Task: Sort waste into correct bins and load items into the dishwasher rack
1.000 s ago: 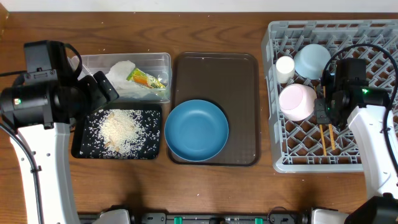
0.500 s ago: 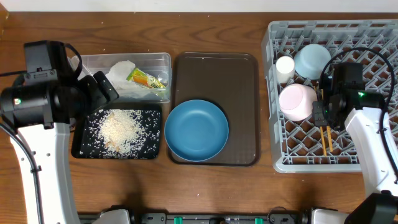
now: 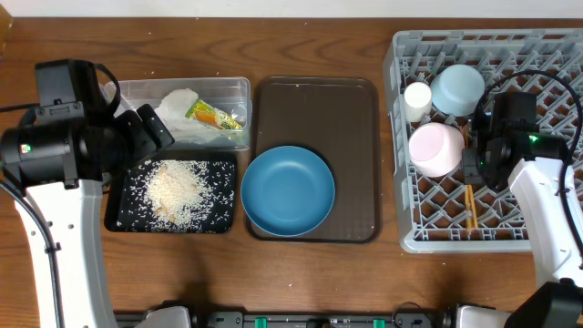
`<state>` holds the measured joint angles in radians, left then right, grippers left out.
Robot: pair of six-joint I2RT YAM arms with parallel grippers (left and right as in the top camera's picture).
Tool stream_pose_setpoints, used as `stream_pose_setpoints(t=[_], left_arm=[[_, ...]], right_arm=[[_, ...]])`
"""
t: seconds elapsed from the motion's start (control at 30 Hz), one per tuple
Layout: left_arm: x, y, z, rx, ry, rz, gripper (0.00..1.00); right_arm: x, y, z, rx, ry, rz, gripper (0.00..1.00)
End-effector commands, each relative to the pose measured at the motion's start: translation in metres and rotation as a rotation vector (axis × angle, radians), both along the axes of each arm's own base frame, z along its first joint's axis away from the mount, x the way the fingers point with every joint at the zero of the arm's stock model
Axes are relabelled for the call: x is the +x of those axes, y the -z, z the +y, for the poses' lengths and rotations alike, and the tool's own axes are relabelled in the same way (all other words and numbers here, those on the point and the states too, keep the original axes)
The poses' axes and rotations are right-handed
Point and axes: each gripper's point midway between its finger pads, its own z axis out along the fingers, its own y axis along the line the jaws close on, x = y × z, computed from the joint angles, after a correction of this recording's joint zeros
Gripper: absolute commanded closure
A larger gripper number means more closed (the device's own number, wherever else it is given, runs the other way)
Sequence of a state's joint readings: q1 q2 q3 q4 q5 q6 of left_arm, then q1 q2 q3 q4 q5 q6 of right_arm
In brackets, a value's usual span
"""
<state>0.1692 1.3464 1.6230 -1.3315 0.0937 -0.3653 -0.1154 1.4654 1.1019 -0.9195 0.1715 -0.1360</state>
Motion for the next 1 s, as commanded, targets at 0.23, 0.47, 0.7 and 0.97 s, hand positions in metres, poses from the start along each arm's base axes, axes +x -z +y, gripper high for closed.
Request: stream_pose_setpoints(t=[0.23,0.47,0.7,0.97], left_arm=[[0.000,0.001,0.004,0.015,-0.006,0.010,0.04],[0.000,0.001,0.004,0.015,-0.006,0.010,0.04],[0.000,0.001,0.004,0.015,-0.006,0.010,0.04],[0.000,0.001,0.004,0.015,-0.006,0.010,0.04]], right_arm=[[0.019,-0.003,0.012,0.097,0.010,-0.090,0.58],[0.048,-0.048,0.051,0.347,0.012,-0.226,0.58],[0.039,-0.114,0.164,1.008,-0.210,-0.236,0.52],[0.004,-0.120,0.245,1.108,-0.446,-0.121,0.51]])
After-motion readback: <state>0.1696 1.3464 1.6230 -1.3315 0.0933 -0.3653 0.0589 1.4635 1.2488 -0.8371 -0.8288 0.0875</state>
